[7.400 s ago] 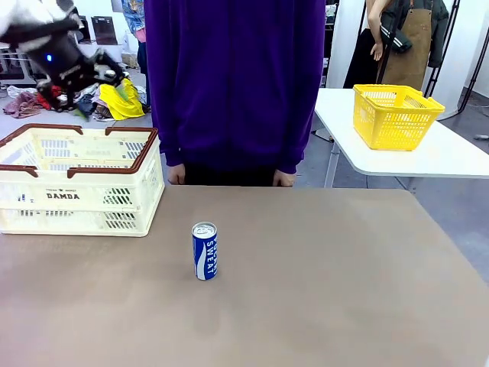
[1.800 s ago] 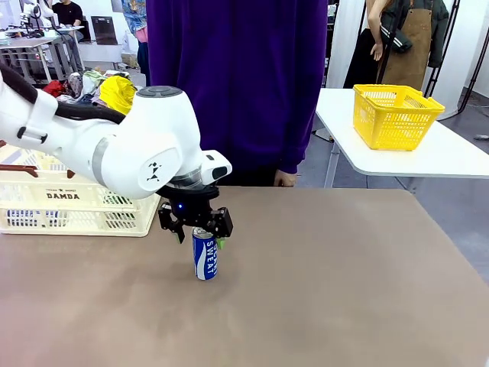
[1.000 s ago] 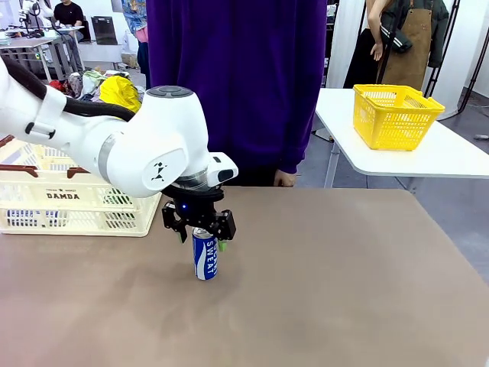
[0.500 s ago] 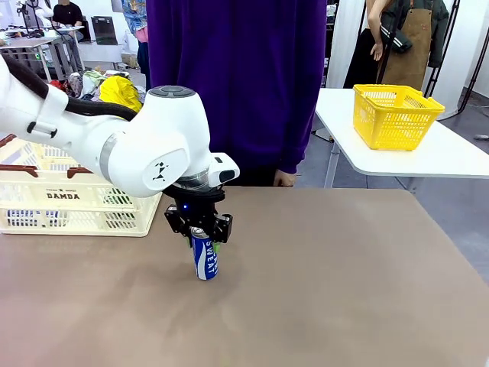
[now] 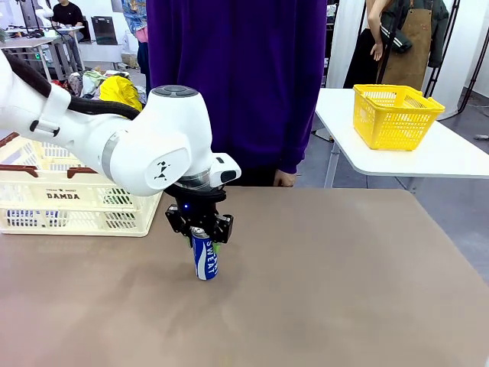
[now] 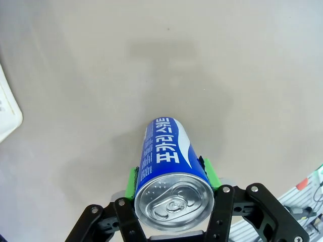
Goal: Place the drinks into the Shopping basket.
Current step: Pick up one drink and place it into the Shopping basket.
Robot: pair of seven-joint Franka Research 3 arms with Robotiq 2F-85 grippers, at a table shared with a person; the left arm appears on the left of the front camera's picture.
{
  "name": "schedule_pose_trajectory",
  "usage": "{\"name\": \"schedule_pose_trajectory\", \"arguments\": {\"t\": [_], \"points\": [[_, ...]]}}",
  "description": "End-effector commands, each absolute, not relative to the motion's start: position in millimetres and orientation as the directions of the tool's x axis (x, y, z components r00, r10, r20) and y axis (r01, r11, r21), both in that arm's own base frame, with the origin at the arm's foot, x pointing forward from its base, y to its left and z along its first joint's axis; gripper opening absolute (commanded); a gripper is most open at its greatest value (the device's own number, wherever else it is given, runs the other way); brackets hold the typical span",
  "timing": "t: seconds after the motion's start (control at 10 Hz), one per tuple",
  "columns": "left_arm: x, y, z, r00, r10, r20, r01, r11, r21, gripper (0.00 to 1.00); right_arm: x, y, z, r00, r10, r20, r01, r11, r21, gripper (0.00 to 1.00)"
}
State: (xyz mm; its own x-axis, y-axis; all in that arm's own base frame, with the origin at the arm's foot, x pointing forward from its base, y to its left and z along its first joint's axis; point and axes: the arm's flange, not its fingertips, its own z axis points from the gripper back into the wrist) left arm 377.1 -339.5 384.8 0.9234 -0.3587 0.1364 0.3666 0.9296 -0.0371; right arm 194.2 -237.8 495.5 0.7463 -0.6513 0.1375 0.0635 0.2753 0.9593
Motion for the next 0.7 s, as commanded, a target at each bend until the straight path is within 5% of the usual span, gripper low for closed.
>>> {"name": "schedule_pose_trajectory", "arguments": {"t": [0.0,0.6], "points": [[378,-341,384,0.923,-0.368,0.116,0.375,0.926,-0.044,0.0,197,-239,497,0.742,-0.65,0.164,0.026,0.273,0.962,1.0],[393,-282,526,0.965,-0.226,0.132,0.25,0.945,-0.212,0.0,197,-239,497,0.742,-0.65,0.164,0.026,0.273,0.962,1.0]]}}
